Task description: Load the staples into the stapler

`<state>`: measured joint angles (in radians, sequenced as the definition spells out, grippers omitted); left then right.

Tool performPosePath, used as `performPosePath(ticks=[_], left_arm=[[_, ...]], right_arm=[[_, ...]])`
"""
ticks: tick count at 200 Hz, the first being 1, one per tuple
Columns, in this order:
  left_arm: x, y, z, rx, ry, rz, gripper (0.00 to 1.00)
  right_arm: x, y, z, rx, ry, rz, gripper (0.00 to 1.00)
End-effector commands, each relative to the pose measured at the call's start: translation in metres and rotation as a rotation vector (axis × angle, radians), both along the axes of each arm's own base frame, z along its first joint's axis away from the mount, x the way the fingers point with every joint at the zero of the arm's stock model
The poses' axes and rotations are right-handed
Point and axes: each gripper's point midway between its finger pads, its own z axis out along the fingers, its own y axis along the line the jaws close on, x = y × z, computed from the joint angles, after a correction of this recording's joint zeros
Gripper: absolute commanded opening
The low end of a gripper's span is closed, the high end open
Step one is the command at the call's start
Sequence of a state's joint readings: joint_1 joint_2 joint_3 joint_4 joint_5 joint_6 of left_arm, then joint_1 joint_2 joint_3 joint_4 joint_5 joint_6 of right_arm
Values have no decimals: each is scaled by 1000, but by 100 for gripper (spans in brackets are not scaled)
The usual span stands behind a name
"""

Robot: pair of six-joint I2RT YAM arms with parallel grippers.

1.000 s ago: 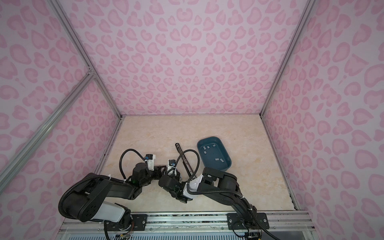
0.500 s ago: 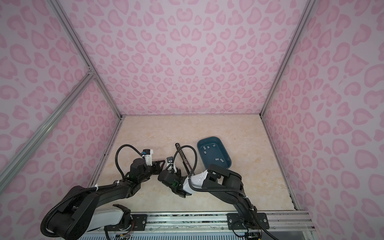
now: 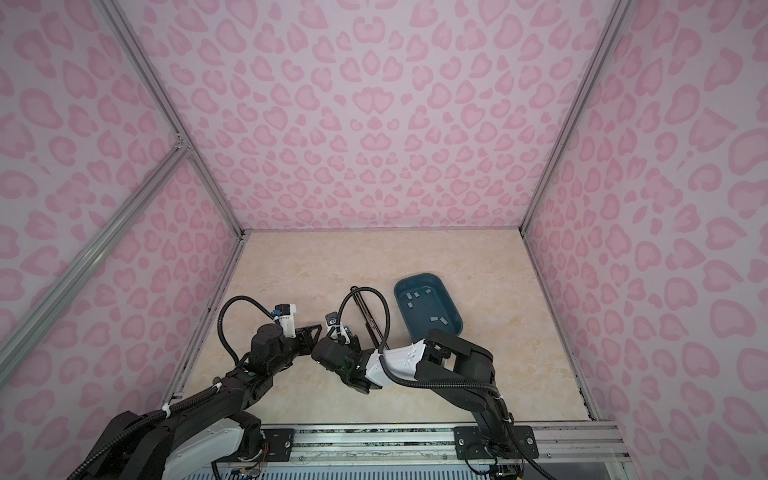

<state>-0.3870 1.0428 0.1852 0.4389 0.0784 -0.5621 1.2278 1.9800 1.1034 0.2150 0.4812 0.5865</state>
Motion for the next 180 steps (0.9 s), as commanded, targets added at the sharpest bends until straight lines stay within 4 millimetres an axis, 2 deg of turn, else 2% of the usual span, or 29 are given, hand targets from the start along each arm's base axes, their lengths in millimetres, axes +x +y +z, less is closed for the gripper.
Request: performPosePath(ticks=[1,54,106,128,180], left_arm=[[-1,4,-4,-4,10,25,42],[-2,7,-9,4,11,33,42],[-2,5,-9,5,9,24,42],[-1,4,-10,5,14,21,42],[1,0,-14,-8,24,6,42]], right_arm=[[-1,-2,1,-35,-27,-4,29],[-3,4,3,-48,-38,14,29],[-17,7,-36,-77,-22,58,28],[-20,4,-54,-86,0,54,24],[-31,-3,-71,-79,-31,37,23]])
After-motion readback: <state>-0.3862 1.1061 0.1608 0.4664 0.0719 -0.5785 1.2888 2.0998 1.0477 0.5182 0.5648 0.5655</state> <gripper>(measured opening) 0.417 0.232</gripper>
